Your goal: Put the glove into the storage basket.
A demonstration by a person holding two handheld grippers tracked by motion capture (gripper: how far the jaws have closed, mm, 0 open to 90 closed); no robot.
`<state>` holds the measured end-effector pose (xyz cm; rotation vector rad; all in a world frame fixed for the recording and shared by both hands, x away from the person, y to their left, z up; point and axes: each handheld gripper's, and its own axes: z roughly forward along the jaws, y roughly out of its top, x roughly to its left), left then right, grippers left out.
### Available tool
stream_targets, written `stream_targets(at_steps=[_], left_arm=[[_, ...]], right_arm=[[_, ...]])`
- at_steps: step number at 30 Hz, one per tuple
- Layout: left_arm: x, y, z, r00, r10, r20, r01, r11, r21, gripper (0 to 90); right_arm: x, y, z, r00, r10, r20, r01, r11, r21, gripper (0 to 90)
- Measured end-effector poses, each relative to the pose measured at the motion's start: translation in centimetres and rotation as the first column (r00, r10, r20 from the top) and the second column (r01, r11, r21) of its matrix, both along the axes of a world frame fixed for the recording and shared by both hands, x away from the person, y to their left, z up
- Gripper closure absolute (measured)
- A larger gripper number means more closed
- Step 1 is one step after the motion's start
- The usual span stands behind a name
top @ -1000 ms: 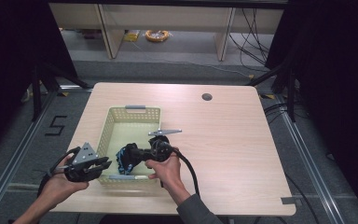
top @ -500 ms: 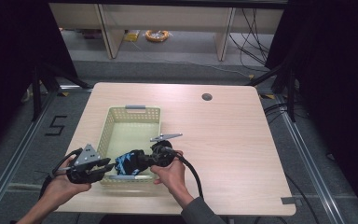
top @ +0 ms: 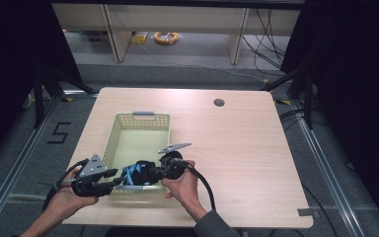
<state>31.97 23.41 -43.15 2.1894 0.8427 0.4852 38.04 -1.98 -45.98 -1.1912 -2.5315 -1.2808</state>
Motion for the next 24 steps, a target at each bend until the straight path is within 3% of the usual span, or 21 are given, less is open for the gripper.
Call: stream_targets(at_steps=[2,3,6,7,8,10,12,13,14,17,18,19,21,23,24], left_arm=[[-0.1,0.1,0.1,0.9999,-0.011,-0.006,0.011,0.9997,0.02,62.1],[-0.1,-0.1,0.0,1.0,0.002,-0.004,-0.002,1.0,-0.001,61.8],[0.0,0.0,0.1,0.9998,-0.02,-0.005,0.021,0.9996,0.02,60.1],[-0.1,0.0,0.0,0.9998,-0.002,-0.018,0.002,1.0,0.003,58.4],[-0.1,0.1,0.1,0.9996,-0.01,-0.025,0.01,0.9998,0.018,58.4],[-0.1,0.1,0.0,0.9997,-0.003,-0.026,0.003,1.0,0.005,57.8],[0.0,0.2,0.1,0.9997,-0.014,-0.018,0.014,0.9998,0.014,57.4],[-0.1,0.1,0.1,0.9994,0.009,-0.033,-0.009,0.9999,-0.011,56.9],[-0.1,0.2,0.2,0.9996,0.003,-0.027,-0.003,1.0,-0.009,56.3],[-0.2,0.2,0.3,0.9998,0.003,-0.022,-0.003,0.9999,-0.016,55.7],[-0.1,0.3,0.4,0.9999,-0.005,-0.009,0.005,1.0,0.001,55.7],[-0.2,0.3,0.5,0.9999,-0.009,-0.01,0.009,0.9999,-0.01,55.7],[-0.3,0.1,0.5,0.9998,0.009,-0.02,-0.01,0.9994,-0.033,54.6],[-0.2,0.1,0.7,0.9996,0.0,-0.027,0.0,0.9999,-0.017,52.7],[-0.3,0.0,0.6,0.9995,0.012,-0.03,-0.013,0.999,-0.042,51.2]], right_arm=[[-0.1,0.0,0.0,1.0,0.001,0.002,-0.001,1.0,-0.004,86.0],[0.0,-0.1,0.0,0.9999,0.005,0.014,-0.005,1.0,-0.009,85.9],[-0.2,0.0,0.1,0.9997,0.002,0.025,-0.002,0.999,-0.038,84.2],[-0.1,0.0,0.2,0.999,0.011,0.043,-0.009,0.998,-0.068,81.6],[-0.1,0.0,0.2,0.999,0.011,0.043,-0.009,0.998,-0.068,81.6],[-0.2,0.1,0.3,0.9983,0.001,0.057,0.003,0.997,-0.071,79.5],[-0.3,0.2,0.5,0.9963,-0.002,0.086,0.01,0.996,-0.09,74.8],[-0.4,0.3,0.7,0.9963,-0.005,0.085,0.014,0.995,-0.101,71.1],[-0.5,0.4,0.8,0.9967,-0.004,0.082,0.013,0.994,-0.105,69.0],[-0.7,0.7,1.4,0.9937,-0.019,0.11,0.036,0.986,-0.162,61.5],[-0.9,0.8,1.9,0.9946,-0.019,0.102,0.034,0.989,-0.147,61.1],[-0.9,0.8,1.9,0.9946,-0.019,0.102,0.034,0.989,-0.147,61.1],[-0.6,0.8,2.3,0.983,0.008,0.183,0.016,0.991,-0.13,59.7],[-0.6,0.6,2.9,0.9848,0.013,0.173,0.007,0.993,-0.115,57.6],[-0.5,0.5,3.1,0.9812,0.023,0.192,-0.002,0.994,-0.112,57.2]])
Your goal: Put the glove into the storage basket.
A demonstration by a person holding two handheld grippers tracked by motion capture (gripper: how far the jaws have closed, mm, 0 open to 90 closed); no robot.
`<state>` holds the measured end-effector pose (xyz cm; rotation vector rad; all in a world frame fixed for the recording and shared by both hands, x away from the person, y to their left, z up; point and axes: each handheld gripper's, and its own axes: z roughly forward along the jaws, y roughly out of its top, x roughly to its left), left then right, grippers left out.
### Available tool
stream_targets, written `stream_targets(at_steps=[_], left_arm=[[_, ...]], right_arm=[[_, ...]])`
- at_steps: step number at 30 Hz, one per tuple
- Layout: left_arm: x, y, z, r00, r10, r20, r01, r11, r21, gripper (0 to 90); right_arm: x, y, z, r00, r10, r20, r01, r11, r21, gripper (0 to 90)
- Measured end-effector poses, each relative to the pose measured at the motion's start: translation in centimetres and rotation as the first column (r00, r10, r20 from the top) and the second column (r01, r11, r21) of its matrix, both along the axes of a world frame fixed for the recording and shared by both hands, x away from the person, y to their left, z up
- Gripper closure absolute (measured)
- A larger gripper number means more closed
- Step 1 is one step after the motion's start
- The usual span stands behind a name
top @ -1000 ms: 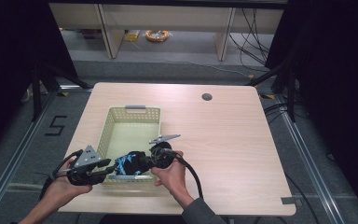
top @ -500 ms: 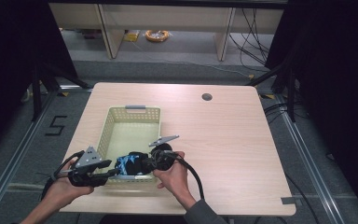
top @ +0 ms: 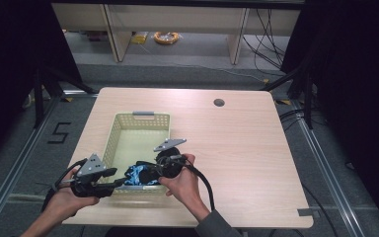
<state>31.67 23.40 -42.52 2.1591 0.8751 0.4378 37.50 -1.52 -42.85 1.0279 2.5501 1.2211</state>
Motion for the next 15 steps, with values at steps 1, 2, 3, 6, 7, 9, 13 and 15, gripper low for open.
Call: stream_targets(at_steps=[1,2,3,6,7,9,13,15], left_arm=[[0.0,0.0,0.0,1.0,-0.004,0.003,0.004,1.0,-0.006,50.1],[0.0,-0.1,0.0,1.0,-0.005,0.007,0.005,0.9998,-0.02,49.1],[-0.1,-0.1,0.1,1.0,-0.006,0.0,0.006,0.9999,-0.01,48.6],[-0.5,-0.5,0.1,0.9999,0.004,-0.012,-0.004,0.9991,-0.042,45.4],[-0.5,-0.7,0.1,1.0,0.0,-0.007,0.0,0.9983,-0.058,43.6],[-0.7,-0.9,0.2,0.9998,0.004,-0.019,-0.005,0.9976,-0.07,42.5],[-1.0,-1.4,0.4,0.9997,0.004,-0.025,-0.006,0.9953,-0.096,38.8],[-1.2,-1.7,0.4,0.9997,0.009,-0.022,-0.012,0.9931,-0.117,38.1]], right_arm=[[0.0,-0.1,0.2,1.0,-0.003,0.006,0.003,1.0,0.017,56.6],[-0.1,-0.4,0.6,1.0,0.003,0.002,-0.003,1.0,0.011,56.4],[-0.1,-0.5,0.6,0.9999,0.012,0.01,-0.013,1.0,0.023,55.9],[-0.2,-1.4,1.1,0.9996,0.021,0.02,-0.022,0.999,0.045,54.7],[-0.2,-1.7,1.2,0.9995,0.022,0.021,-0.023,0.998,0.053,54.7],[-0.4,-2.4,1.4,0.9991,0.012,0.041,-0.013,0.999,0.043,54.1],[-0.7,-4.1,1.7,0.9991,-0.001,0.042,-0.003,0.997,0.078,51.1],[-0.8,-4.6,1.9,0.9988,-0.014,0.047,0.011,0.997,0.075,50.7]])
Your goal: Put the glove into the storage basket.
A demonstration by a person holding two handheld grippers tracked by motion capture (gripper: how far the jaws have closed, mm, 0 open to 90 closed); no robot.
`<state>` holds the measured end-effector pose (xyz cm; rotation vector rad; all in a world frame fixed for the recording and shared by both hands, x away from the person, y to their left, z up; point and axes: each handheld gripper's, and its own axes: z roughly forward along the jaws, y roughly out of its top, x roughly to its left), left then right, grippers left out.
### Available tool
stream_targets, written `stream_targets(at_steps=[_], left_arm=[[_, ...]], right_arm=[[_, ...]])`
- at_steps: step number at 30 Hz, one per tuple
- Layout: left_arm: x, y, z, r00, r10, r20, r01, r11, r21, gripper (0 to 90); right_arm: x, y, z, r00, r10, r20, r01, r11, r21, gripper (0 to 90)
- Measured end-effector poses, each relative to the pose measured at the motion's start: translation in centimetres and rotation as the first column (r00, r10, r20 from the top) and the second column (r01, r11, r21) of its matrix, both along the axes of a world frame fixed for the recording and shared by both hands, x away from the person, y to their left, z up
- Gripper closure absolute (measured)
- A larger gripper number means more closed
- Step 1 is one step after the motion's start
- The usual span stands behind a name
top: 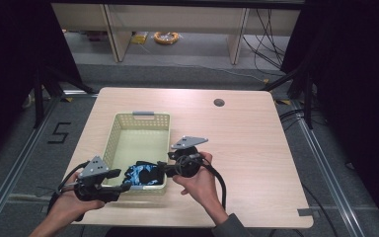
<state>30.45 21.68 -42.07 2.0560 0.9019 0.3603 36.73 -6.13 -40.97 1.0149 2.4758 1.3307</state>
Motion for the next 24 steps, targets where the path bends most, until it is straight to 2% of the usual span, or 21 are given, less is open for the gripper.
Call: stream_targets(at_steps=[1,2,3,4,5,7,8,9,10,11,12,14,15,17,18,19,21,22,23,24], left_arm=[[0.0,-0.1,0.0,0.9998,-0.017,0.001,0.017,0.9998,-0.009,37.4],[-0.2,-0.4,0.0,1.0,0.003,-0.005,-0.004,0.9994,-0.035,36.4],[-0.2,-0.4,0.0,0.9999,-0.011,-0.002,0.011,0.9997,-0.024,35.6],[-0.3,-0.6,-0.1,1.0,-0.007,0.002,0.007,0.9982,-0.059,35.0],[-0.5,-0.8,0.0,1.0,-0.006,-0.007,0.005,0.9987,-0.05,34.3],[-0.6,-1.1,-0.1,0.9999,-0.006,-0.008,0.006,0.998,-0.063,32.5],[-0.6,-1.1,-0.1,0.9999,-0.016,0.001,0.016,0.9977,-0.066,32.1],[-0.7,-1.2,0.0,0.9997,-0.025,-0.007,0.024,0.9983,-0.053,31.6],[-0.8,-1.4,0.0,0.9998,-0.017,-0.007,0.016,0.9979,-0.062,31.1],[-0.7,-1.3,0.0,0.9995,-0.032,0.002,0.032,0.998,-0.054,30.4],[-0.8,-1.6,-0.1,0.9999,-0.015,-0.002,0.014,0.9958,-0.09,30.0],[-0.9,-1.8,-0.1,0.9996,-0.025,-0.011,0.024,0.996,-0.086,29.5],[-1.0,-2.0,-0.3,0.9997,-0.022,0.0,0.022,0.9949,-0.099,29.2],[-1.1,-2.3,-0.5,0.9994,-0.032,-0.01,0.031,0.9927,-0.116,27.9],[-1.1,-2.3,-0.5,0.9991,-0.039,-0.017,0.037,0.9933,-0.11,27.0],[-1.2,-2.6,-0.7,0.9992,-0.037,-0.017,0.034,0.991,-0.129,27.0],[-1.4,-2.8,-0.8,0.9993,-0.032,-0.019,0.03,0.9911,-0.13,26.7],[-1.4,-2.9,-0.8,0.9986,-0.047,-0.024,0.043,0.9907,-0.129,26.7],[-1.5,-3.1,-0.9,0.9985,-0.051,-0.017,0.048,0.9889,-0.14,26.7],[-1.6,-3.2,-0.9,0.9984,-0.054,-0.02,0.051,0.9897,-0.134,26.7]], right_arm=[[0.0,-0.4,0.1,1.0,0.001,0.001,-0.001,1.0,0.01,50.4],[0.0,-0.9,0.1,0.9999,0.003,0.01,-0.003,1.0,0.019,49.6],[-0.1,-1.2,0.1,0.9999,-0.009,0.005,0.009,1.0,0.027,49.0],[-0.1,-1.6,0.2,0.9999,-0.007,0.009,0.006,0.999,0.032,48.5],[-0.3,-2.0,0.3,0.9997,-0.024,0.006,0.024,0.999,0.028,48.1],[-0.2,-2.8,0.4,0.9994,-0.011,0.031,0.01,0.999,0.03,46.6],[-0.2,-3.0,0.4,0.9994,-0.015,0.03,0.013,0.999,0.042,46.1],[-0.2,-3.5,0.4,0.9982,-0.028,0.053,0.026,0.999,0.039,44.9],[-0.4,-3.8,0.6,0.9989,-0.042,0.021,0.041,0.998,0.052,43.7],[-0.5,-4.2,0.7,0.9979,-0.057,0.03,0.056,0.997,0.05,42.6],[-0.5,-4.5,0.7,0.9981,-0.052,0.034,0.05,0.997,0.059,42.1],[-0.7,-5.0,0.8,0.9966,-0.051,0.065,0.048,0.998,0.048,41.1],[-0.8,-5.4,0.8,0.9959,-0.049,0.076,0.045,0.997,0.055,40.6],[-1.3,-6.0,1.0,0.9956,-0.075,0.056,0.072,0.996,0.055,40.2],[-1.4,-6.5,0.9,0.9953,-0.073,0.063,0.069,0.995,0.073,39.8],[-1.4,-6.5,0.9,0.9953,-0.073,0.063,0.069,0.995,0.073,39.8],[-1.7,-7.1,0.9,0.9941,-0.086,0.067,0.081,0.994,0.07,40.0],[-1.9,-7.4,0.8,0.9915,-0.1,0.084,0.094,0.993,0.074,40.1],[-2.0,-7.6,0.8,0.9905,-0.099,0.096,0.093,0.994,0.057,40.1],[-2.2,-7.8,0.8,0.9885,-0.108,0.106,0.104,0.994,0.045,40.0]])
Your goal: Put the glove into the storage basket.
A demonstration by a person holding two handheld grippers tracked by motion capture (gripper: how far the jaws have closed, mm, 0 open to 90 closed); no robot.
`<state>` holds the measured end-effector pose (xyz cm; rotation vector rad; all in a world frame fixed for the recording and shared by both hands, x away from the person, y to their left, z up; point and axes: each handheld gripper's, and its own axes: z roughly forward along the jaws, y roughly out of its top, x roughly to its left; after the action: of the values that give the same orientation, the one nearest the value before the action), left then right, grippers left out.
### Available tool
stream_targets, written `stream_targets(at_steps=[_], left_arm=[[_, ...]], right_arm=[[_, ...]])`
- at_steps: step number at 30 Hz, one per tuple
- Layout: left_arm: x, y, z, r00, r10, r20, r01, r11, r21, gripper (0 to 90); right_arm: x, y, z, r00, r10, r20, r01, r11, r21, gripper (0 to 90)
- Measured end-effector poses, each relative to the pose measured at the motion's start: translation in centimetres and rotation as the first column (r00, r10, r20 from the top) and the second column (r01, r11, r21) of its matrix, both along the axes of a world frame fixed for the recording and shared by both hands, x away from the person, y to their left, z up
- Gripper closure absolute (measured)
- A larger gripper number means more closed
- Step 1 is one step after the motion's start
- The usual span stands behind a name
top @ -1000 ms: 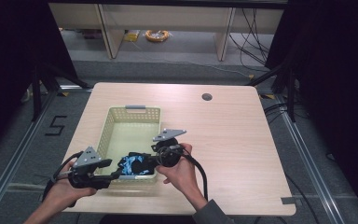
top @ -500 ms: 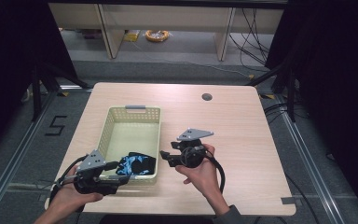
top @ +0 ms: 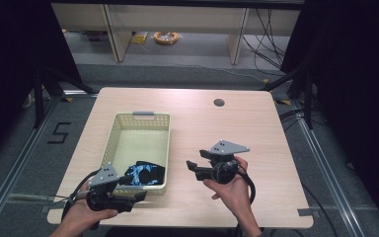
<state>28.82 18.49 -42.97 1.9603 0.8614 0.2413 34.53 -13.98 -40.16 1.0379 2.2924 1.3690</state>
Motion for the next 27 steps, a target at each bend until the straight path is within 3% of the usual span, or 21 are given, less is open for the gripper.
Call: stream_targets(at_steps=[1,5,6,7,10,14,21,22,23,24,25,26,27], left_arm=[[-0.1,-0.1,0.0,1.0,-0.007,0.004,0.007,1.0,0.001,26.6],[-0.7,-0.8,-0.1,0.9997,-0.017,0.018,0.017,0.9998,0.005,26.6],[-0.9,-1.0,-0.2,0.9994,-0.02,0.028,0.02,0.9998,-0.006,26.5],[-1.0,-1.1,-0.1,0.9994,-0.02,0.027,0.02,0.9998,0.002,26.4],[-1.4,-1.5,-0.4,0.9988,-0.033,0.035,0.034,0.9991,-0.023,25.9],[-1.8,-1.9,-1.0,0.9983,-0.044,0.039,0.045,0.9985,-0.03,25.4],[-2.5,-2.5,-2.0,0.9975,-0.059,0.041,0.06,0.9972,-0.045,24.9],[-2.5,-2.6,-2.1,0.9968,-0.065,0.046,0.067,0.9963,-0.054,24.8],[-2.7,-2.6,-2.2,0.9971,-0.066,0.038,0.068,0.9971,-0.035,24.7],[-2.7,-2.8,-2.4,0.9961,-0.08,0.038,0.081,0.996,-0.037,24.6],[-2.9,-2.9,-2.5,0.9969,-0.074,0.026,0.075,0.9964,-0.038,24.5],[-2.9,-3.0,-2.6,0.9956,-0.085,0.04,0.086,0.9956,-0.037,24.3],[-3.1,-3.0,-2.7,0.996,-0.087,0.021,0.088,0.9956,-0.034,24.2]], right_arm=[[0.0,-0.2,-0.1,0.9998,0.014,0.011,-0.014,1.0,0.001,39.9],[-0.5,-1.0,-0.2,0.9996,0.011,-0.026,-0.01,0.999,0.044,38.8],[-0.8,-1.1,-0.2,0.9985,0.012,-0.053,-0.009,0.998,0.065,38.9],[-0.8,-1.3,-0.3,0.9991,0.02,-0.036,-0.017,0.997,0.07,38.8],[-1.2,-1.9,-0.4,0.9998,0.021,-0.008,-0.02,0.999,0.026,37.7],[-2.0,-2.5,-0.9,0.998,0.013,-0.061,-0.009,0.997,0.074,37.3],[-2.5,-4.0,-1.8,0.9986,0.008,-0.052,-0.005,0.998,0.057,36.0],[-2.7,-4.0,-2.0,0.9973,-0.003,-0.074,0.007,0.998,0.061,35.8],[-2.6,-4.2,-2.2,0.9984,0.004,-0.056,0.0,0.998,0.056,35.8],[-3.0,-4.3,-2.2,0.9954,-0.014,-0.094,0.021,0.997,0.071,35.8],[-2.8,-4.7,-2.5,0.9971,-0.007,-0.076,0.012,0.998,0.06,35.7],[-2.9,-4.8,-2.7,0.9972,-0.008,-0.074,0.013,0.998,0.06,35.6],[-3.1,-4.9,-2.8,0.9948,-0.024,-0.099,0.031,0.997,0.068,35.6]])
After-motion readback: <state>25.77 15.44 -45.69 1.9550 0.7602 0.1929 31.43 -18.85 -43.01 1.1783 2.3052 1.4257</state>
